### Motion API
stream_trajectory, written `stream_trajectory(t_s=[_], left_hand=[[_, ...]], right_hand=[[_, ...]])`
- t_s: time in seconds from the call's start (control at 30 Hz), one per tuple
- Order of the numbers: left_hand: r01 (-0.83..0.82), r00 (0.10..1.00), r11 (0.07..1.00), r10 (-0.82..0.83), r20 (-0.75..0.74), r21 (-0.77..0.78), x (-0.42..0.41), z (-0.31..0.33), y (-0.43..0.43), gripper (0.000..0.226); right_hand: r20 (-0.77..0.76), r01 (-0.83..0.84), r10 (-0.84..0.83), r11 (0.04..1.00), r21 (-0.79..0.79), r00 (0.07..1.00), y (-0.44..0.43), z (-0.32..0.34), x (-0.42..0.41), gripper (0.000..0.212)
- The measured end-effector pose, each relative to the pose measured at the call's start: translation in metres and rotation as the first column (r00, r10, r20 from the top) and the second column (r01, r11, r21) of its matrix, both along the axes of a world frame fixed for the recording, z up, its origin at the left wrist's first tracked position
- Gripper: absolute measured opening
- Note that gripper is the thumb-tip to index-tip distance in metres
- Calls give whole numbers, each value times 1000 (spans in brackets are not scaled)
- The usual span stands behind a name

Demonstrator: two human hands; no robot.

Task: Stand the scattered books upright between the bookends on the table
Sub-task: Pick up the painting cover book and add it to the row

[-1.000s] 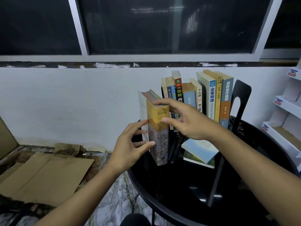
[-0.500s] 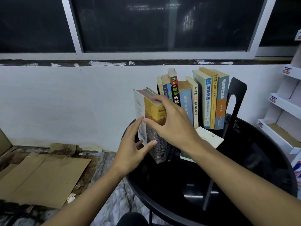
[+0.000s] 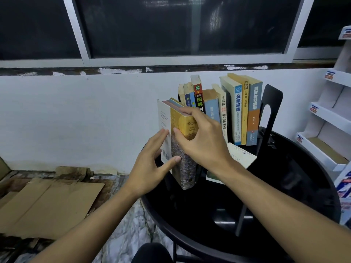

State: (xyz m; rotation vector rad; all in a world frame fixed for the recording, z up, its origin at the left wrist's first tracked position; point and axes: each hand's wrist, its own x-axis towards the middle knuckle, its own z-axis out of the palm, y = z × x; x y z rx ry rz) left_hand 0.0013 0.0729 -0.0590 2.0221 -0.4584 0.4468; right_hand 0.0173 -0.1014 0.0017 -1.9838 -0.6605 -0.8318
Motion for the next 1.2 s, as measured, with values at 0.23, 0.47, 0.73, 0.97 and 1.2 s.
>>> stream_trajectory(t_s=[0.23,0.47,0.73,0.97,1.2], left_hand=[[-12,998,997,7,68,75,17,26,6,62],[30,994,972,-54,96,235,47,64,-37,61],[55,973,844,-165,161,533,86,105,-133,72],[3,959,761,-186,213,649,115,139,-195,72],[-23,959,741,-173,224,671,151,151,-220,40]], right_hand=[[73,69,-70,997,22,995,-48,24,-29,41],[88,236,-232,971,-43,969,-121,49,-58,40],[81,408,-399,899,-163,913,-191,60,-74,39],[45,477,-477,861,-175,878,-221,61,-74,39],[34,507,-510,844,-174,860,-231,58,-62,37]])
